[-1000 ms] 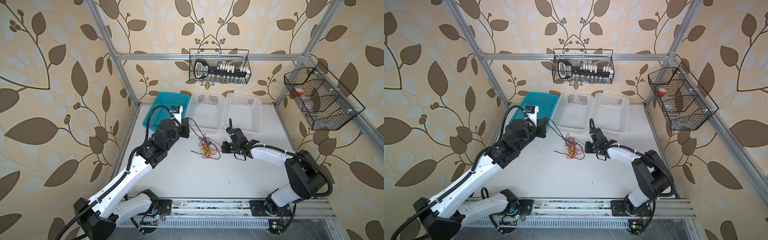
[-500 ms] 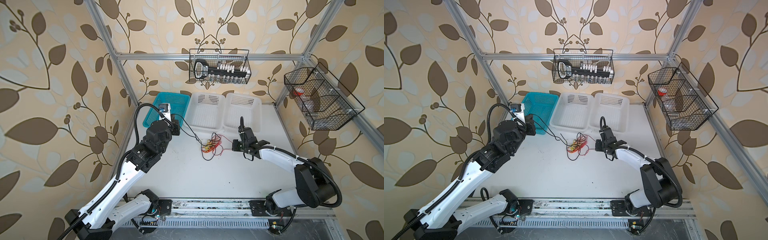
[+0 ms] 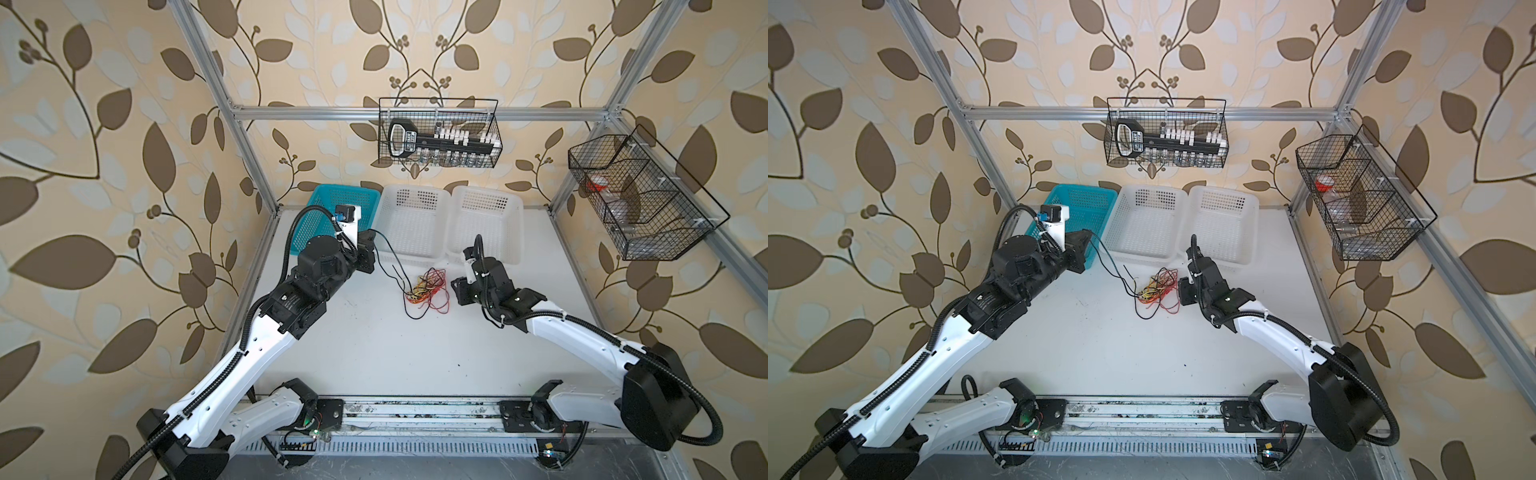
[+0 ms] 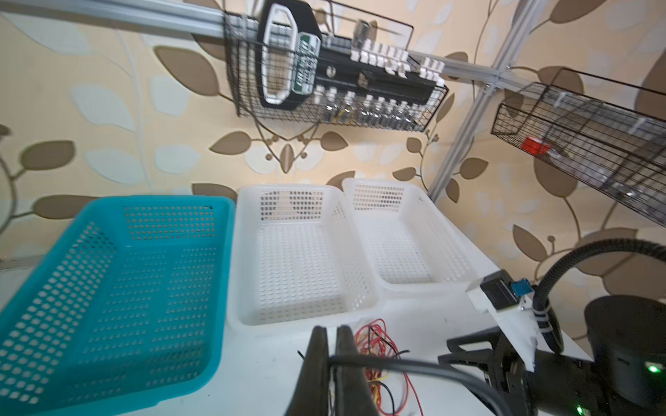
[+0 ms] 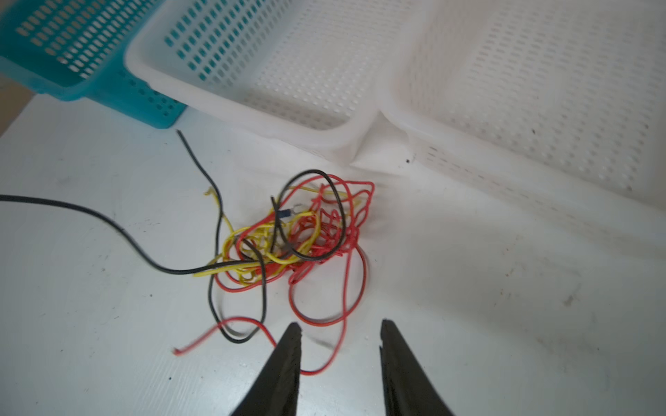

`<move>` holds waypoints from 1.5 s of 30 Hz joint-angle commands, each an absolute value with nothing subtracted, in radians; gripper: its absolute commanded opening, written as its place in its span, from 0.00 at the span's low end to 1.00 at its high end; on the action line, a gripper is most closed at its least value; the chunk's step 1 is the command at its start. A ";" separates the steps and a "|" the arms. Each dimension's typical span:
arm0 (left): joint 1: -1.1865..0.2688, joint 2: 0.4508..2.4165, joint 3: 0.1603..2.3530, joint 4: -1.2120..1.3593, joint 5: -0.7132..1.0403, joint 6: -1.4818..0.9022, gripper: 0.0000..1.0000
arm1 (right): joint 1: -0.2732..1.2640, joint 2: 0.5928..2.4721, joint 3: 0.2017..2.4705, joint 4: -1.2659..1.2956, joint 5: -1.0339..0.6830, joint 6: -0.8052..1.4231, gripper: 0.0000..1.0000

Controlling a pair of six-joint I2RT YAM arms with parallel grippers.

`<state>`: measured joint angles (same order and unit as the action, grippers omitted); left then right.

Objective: Untangle the cables

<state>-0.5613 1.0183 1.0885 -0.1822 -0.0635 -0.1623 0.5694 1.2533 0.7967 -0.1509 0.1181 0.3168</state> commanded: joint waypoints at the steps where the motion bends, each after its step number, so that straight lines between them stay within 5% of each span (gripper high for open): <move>1: -0.554 1.038 1.112 -0.114 0.085 -0.218 0.00 | 0.600 1.230 0.813 -0.035 0.023 0.236 0.50; 10: -0.554 1.058 1.154 -0.087 0.208 -0.275 0.00 | 0.712 1.385 0.807 0.259 -0.157 0.210 0.72; 23: -0.554 1.051 1.137 -0.081 0.250 -0.317 0.00 | 0.765 1.521 0.916 0.423 -0.172 0.268 0.74; 29: -0.555 1.044 1.117 -0.082 0.230 -0.316 0.00 | 0.766 1.524 0.966 0.389 -0.172 0.257 0.52; 32: -0.554 1.033 1.104 -0.098 0.185 -0.308 0.00 | 0.765 1.506 0.984 0.354 -0.160 0.250 0.22; 36: -0.554 1.000 1.065 -0.116 0.119 -0.297 0.00 | 0.764 1.462 1.007 0.287 -0.126 0.229 0.00; 45: -0.554 0.982 0.956 -0.156 0.000 -0.288 0.00 | 0.753 1.390 1.194 0.039 -0.028 0.172 0.00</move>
<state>-0.5613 0.9825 0.9855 -0.1349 0.0593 -0.3096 0.7563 1.4399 1.1164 0.1120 -0.0643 0.2131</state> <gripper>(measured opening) 0.048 0.048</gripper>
